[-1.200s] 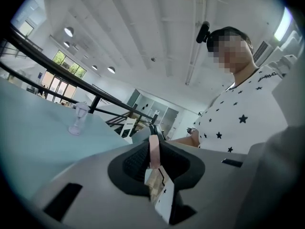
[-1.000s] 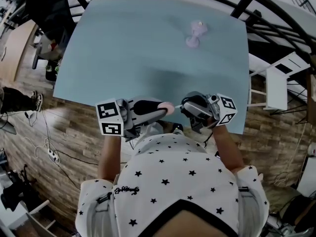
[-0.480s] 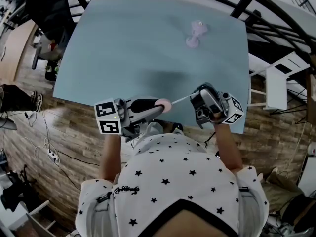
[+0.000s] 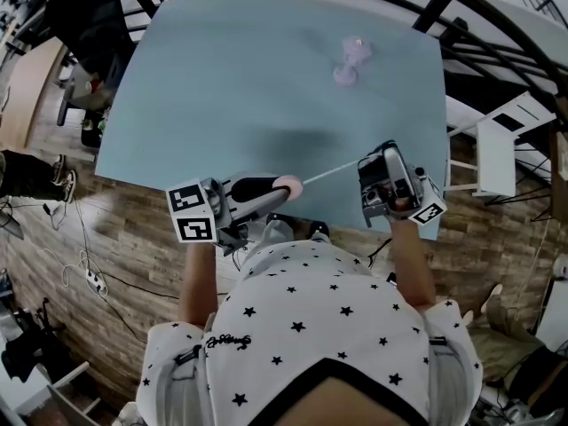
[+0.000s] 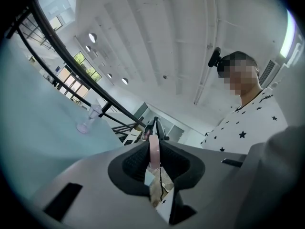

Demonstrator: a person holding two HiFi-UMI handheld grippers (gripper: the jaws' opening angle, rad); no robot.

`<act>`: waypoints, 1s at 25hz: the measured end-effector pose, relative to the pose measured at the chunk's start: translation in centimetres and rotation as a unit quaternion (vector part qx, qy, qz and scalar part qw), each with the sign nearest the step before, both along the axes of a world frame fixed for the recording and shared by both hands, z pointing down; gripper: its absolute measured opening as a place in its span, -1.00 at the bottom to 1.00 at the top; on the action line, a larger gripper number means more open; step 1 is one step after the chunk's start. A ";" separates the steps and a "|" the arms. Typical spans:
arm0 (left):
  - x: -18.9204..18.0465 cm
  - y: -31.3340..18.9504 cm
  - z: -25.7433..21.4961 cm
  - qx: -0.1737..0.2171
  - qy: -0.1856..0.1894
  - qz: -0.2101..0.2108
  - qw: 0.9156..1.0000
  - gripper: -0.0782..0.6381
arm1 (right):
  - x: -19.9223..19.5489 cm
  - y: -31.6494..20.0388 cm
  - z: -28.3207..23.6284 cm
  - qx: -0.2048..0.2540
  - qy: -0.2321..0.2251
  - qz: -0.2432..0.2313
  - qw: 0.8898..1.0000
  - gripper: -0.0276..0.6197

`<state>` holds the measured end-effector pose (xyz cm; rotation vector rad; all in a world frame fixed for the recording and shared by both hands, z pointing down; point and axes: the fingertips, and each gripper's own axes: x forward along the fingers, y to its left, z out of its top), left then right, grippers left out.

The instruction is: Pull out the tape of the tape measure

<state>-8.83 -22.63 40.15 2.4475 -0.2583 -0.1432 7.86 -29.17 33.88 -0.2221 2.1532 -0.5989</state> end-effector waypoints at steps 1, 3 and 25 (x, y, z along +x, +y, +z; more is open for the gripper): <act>-0.1 0.0 0.0 0.000 0.000 -0.002 1.000 -0.54 | 0.3 -0.1 0.1 0.000 0.004 0.006 1.000 -0.91; -0.1 -0.1 -0.2 0.000 0.004 -0.005 1.000 -0.54 | 0.7 -0.2 0.4 0.000 0.018 0.014 1.000 -0.91; -2.4 0.2 -0.3 0.004 0.020 -0.042 0.999 -0.54 | 5.0 -1.0 -0.7 -0.012 0.027 0.106 0.994 -0.91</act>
